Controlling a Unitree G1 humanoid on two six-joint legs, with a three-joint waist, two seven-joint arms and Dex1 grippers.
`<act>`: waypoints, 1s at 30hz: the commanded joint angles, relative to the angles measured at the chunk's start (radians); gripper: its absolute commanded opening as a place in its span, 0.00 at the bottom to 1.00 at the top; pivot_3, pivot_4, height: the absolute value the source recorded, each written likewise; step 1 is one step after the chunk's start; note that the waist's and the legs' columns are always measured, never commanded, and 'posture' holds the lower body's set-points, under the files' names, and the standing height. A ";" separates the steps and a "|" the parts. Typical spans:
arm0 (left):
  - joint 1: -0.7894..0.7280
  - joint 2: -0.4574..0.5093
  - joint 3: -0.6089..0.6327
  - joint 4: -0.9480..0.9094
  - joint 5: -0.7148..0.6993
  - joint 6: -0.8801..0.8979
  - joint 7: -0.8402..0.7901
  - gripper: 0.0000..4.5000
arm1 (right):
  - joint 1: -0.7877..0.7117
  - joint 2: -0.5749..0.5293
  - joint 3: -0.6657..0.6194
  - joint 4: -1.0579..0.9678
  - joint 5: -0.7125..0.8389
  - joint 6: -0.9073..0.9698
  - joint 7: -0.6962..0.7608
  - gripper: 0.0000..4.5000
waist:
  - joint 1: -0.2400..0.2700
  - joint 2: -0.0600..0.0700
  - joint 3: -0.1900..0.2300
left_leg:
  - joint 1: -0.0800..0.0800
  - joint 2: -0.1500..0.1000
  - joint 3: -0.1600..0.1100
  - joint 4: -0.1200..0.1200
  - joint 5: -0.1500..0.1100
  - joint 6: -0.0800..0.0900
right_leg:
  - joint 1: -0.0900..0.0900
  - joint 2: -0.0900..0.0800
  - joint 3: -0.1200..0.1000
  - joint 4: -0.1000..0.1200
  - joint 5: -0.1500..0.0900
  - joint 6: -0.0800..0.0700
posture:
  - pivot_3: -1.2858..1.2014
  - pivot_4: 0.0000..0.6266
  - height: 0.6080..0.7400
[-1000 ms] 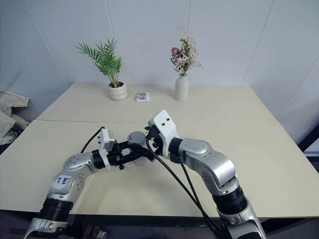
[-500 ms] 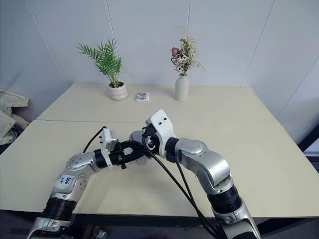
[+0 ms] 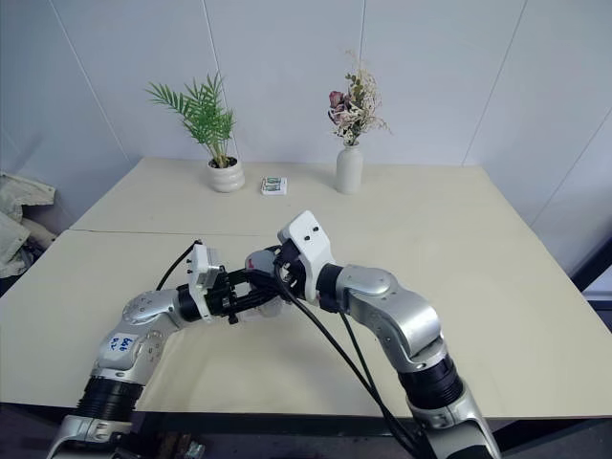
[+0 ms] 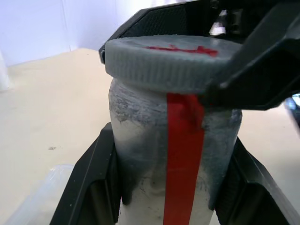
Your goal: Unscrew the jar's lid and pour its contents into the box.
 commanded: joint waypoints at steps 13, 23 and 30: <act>-0.116 0.030 -0.086 0.022 -0.048 0.057 -0.368 0.44 | -0.131 -0.202 -0.004 0.178 0.114 -0.244 0.728 0.57 | -0.004 0.000 0.000 | 0.000 0.000 0.001 0.002 0.000 0.000 | 0.001 0.001 0.000 0.000 0.000 0.001 | 0.52 0.24 1.00; -0.081 0.011 -0.057 -0.015 -0.060 0.054 -0.329 0.44 | -0.137 -0.163 -0.041 0.227 0.131 -0.233 0.682 0.65 | -0.003 0.001 0.001 | 0.000 0.001 0.000 0.002 0.000 0.000 | 0.000 0.001 0.000 0.001 0.000 0.001 | 0.52 0.24 1.00; -0.078 -0.002 -0.055 -0.032 -0.069 0.062 -0.314 0.44 | -0.143 -0.135 -0.063 0.224 0.135 -0.238 0.624 1.00 | 0.001 0.001 0.001 | 0.000 0.001 0.000 0.003 0.000 0.000 | 0.000 0.001 0.000 0.002 0.000 0.001 | 0.52 0.24 1.00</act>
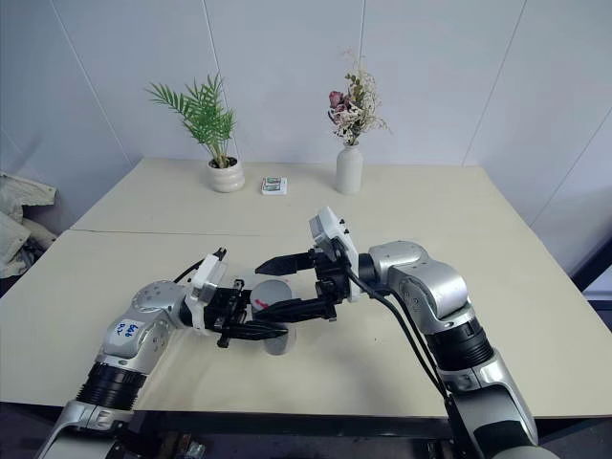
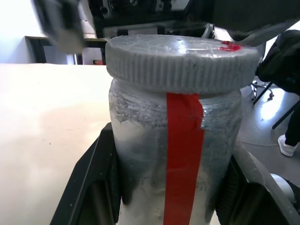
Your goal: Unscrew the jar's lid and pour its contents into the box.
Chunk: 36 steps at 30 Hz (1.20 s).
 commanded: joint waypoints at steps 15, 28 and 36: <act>-0.009 -0.039 0.051 -0.039 -0.010 -0.004 0.134 0.44 | 0.032 0.036 0.012 -0.145 -0.090 0.019 -0.273 1.00 | 0.000 0.000 0.000 | 0.000 0.000 0.000 0.000 0.000 0.000 | 0.000 0.000 0.000 0.000 0.000 0.000 | 0.52 0.24 1.00; 0.000 -0.048 0.046 -0.050 -0.020 0.001 0.134 0.44 | 0.015 0.035 -0.058 -0.041 -0.111 -0.029 -0.340 1.00 | -0.001 0.000 0.000 | 0.000 0.000 0.000 0.000 0.000 0.000 | 0.000 0.000 0.000 0.000 0.000 0.000 | 0.52 0.24 1.00; 0.003 -0.037 0.056 -0.049 -0.022 -0.003 0.138 0.44 | 0.071 -0.047 -0.131 -0.057 -0.065 -0.019 -0.344 1.00 | 0.001 0.000 0.000 | 0.000 0.000 0.000 0.000 0.000 0.000 | 0.000 0.000 0.000 0.000 0.000 0.000 | 0.52 0.24 1.00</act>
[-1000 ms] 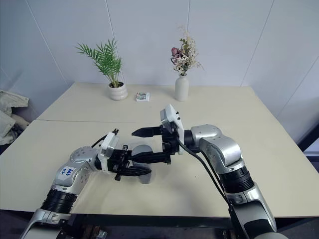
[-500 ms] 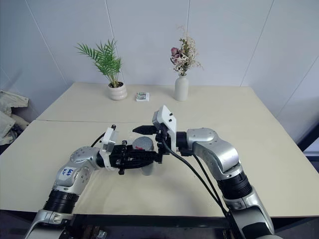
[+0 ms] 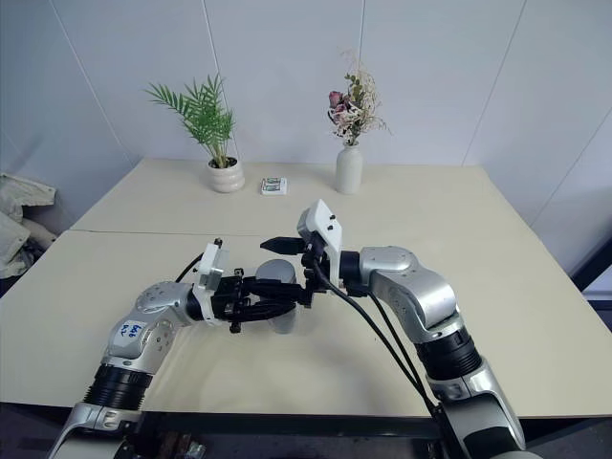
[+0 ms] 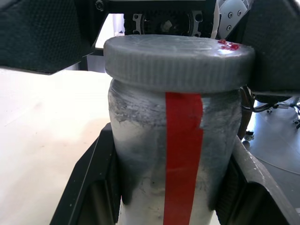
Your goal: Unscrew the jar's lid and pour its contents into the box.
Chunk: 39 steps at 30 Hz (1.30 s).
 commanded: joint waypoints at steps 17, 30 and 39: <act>0.015 0.015 0.035 -0.063 -0.019 -0.011 -0.027 0.44 | 0.186 -0.225 -0.280 -0.119 0.123 0.084 -0.044 1.00 | -0.006 0.001 0.000 | 0.000 0.001 0.001 0.000 0.000 0.000 | 0.000 0.001 0.001 0.000 0.000 0.000 | 0.52 0.24 1.00; 0.014 0.008 0.026 -0.058 -0.011 -0.012 -0.026 0.44 | 0.100 -0.060 -0.115 -0.234 0.153 0.153 -0.150 1.00 | -0.001 0.001 0.000 | 0.000 0.000 0.001 0.001 0.000 0.000 | 0.000 0.000 0.002 0.000 0.000 0.001 | 0.52 0.24 1.00; 0.010 -0.002 0.021 -0.054 -0.010 -0.011 -0.024 0.44 | 0.047 0.001 -0.020 -0.151 0.034 0.069 -0.152 1.00 | -0.001 0.001 0.000 | 0.000 0.000 0.001 0.001 0.000 0.000 | 0.000 0.000 0.001 0.000 0.000 0.001 | 0.52 0.24 1.00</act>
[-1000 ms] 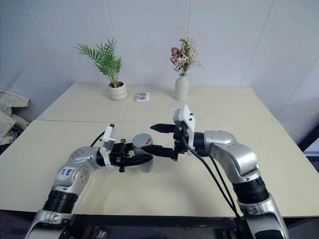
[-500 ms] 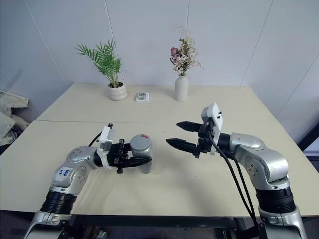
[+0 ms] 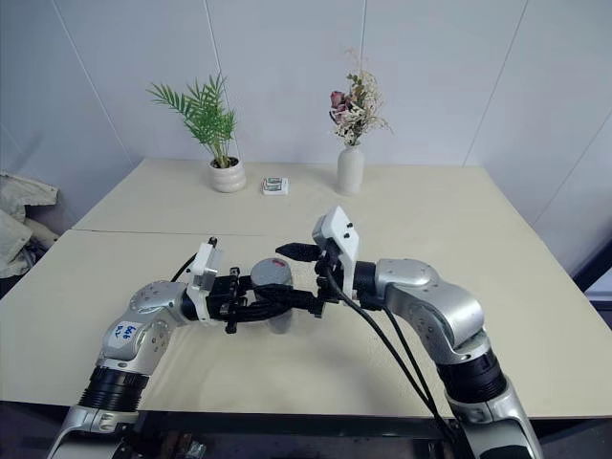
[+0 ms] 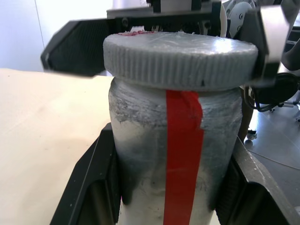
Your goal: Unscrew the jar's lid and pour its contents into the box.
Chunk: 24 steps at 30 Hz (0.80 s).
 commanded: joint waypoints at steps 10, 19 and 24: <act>0.002 -0.010 -0.001 -0.018 -0.011 -0.019 -0.004 0.44 | -0.065 0.033 -0.013 0.041 -0.055 -0.036 -0.019 1.00 | -0.001 0.000 0.000 | 0.000 0.000 0.000 0.000 0.000 0.000 | 0.000 0.000 0.000 0.001 0.000 0.000 | 0.52 0.24 1.00; 0.002 -0.008 0.002 -0.012 -0.011 -0.022 -0.006 0.44 | -0.034 -0.019 -0.065 0.000 -0.007 -0.007 -0.007 1.00 | -0.001 0.000 0.000 | 0.000 0.000 0.000 0.000 0.000 0.000 | 0.000 0.000 0.000 0.000 0.000 0.000 | 0.52 0.24 1.00; 0.003 -0.007 0.002 -0.010 -0.012 -0.023 -0.009 0.44 | -0.002 -0.073 -0.100 -0.023 0.025 0.008 0.008 1.00 | -0.001 0.000 0.000 | 0.000 0.000 0.000 0.000 0.000 0.000 | 0.000 0.000 0.000 0.000 0.000 0.000 | 0.52 0.24 1.00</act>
